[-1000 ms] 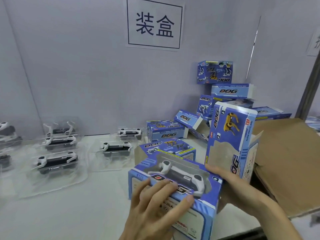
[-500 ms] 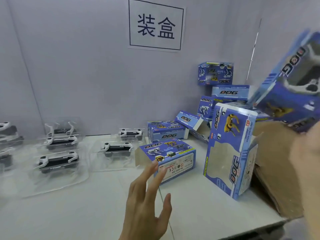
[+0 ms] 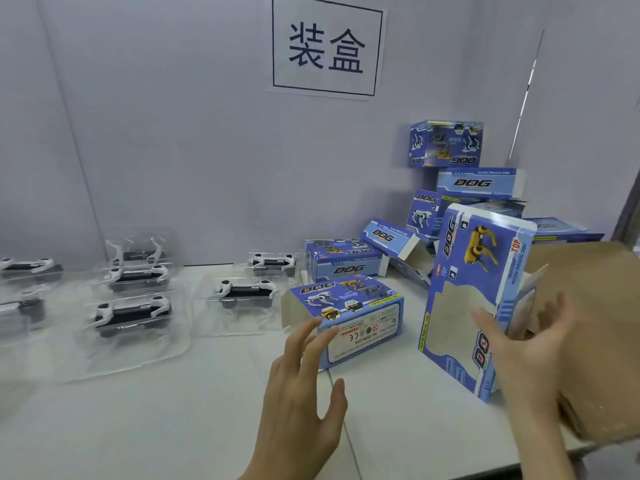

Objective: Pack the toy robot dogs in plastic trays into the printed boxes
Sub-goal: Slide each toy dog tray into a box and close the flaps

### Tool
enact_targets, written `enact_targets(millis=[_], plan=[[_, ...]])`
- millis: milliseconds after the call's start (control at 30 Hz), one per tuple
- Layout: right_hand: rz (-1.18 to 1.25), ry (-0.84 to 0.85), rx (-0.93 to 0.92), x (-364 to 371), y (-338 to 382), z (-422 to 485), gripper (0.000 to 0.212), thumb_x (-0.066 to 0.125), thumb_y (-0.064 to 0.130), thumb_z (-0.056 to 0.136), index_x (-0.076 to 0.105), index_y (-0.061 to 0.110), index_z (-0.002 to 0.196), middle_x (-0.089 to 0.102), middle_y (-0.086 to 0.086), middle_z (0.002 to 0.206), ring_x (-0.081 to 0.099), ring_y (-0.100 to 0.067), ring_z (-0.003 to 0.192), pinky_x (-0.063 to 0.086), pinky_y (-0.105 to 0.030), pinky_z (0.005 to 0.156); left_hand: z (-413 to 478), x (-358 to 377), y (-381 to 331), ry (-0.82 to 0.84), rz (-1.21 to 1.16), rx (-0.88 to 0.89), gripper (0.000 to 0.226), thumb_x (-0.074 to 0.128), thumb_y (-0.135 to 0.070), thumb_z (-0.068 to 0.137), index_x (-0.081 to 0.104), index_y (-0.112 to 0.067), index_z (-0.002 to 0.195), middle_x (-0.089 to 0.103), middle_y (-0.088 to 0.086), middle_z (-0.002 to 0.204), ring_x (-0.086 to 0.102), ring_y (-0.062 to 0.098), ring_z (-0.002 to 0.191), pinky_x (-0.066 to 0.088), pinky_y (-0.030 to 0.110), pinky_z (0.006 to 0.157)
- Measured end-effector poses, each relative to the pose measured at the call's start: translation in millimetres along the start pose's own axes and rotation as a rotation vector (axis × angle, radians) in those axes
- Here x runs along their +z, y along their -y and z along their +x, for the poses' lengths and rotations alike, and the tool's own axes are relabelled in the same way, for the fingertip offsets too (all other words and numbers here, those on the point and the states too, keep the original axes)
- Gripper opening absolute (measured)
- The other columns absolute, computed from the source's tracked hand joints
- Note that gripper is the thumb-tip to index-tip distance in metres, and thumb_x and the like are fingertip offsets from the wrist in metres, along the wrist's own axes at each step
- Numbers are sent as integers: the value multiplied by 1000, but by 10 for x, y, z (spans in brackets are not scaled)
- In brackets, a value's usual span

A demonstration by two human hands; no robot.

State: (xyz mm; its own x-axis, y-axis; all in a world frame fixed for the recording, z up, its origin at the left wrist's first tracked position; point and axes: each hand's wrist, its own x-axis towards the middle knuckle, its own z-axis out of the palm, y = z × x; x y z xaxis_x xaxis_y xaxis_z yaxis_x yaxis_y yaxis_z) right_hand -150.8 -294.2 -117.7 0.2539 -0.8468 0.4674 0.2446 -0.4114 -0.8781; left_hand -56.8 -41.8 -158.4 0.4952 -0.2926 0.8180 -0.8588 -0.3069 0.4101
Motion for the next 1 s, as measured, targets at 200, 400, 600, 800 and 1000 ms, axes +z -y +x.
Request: enact_targets(millis=[200,400,600,800,1000], plan=[[-69,198,-58,196,-13,218,40,87,27,74,62,29,106,69,17,94,66,-8,92,53,-42,86,-28,30,81,96,17,-114,72,62,-26,81,31,-44,143,26,-30,149,36,-15,125,35,13,93],[282,327,164,269,47,151,37,69,38,88,64,34,123,69,15,120,65,-9,113,47,-34,96,-72,39,210,369,232,-341,66,51,-44,96,15,-40,151,23,-27,152,33,-2,137,23,21,108],[292,471,544,330,-129,-209,27,57,35,97,67,26,120,77,6,103,73,-13,80,53,-39,80,-60,65,210,668,73,-201,56,45,-26,89,39,-26,145,56,-8,132,50,16,125,36,21,97],[367,389,592,266,-252,-453,45,62,36,93,56,25,136,70,-7,122,64,-35,114,48,-55,99,186,-121,189,327,-355,-652,27,50,-6,99,66,-25,109,69,-14,117,66,5,106,50,22,92],[419,360,556,250,-70,-581,70,70,51,67,56,37,134,72,12,116,67,-17,108,49,-36,82,455,-355,106,446,-633,-825,75,56,-82,60,52,-44,125,69,-19,116,71,2,92,58,25,75]])
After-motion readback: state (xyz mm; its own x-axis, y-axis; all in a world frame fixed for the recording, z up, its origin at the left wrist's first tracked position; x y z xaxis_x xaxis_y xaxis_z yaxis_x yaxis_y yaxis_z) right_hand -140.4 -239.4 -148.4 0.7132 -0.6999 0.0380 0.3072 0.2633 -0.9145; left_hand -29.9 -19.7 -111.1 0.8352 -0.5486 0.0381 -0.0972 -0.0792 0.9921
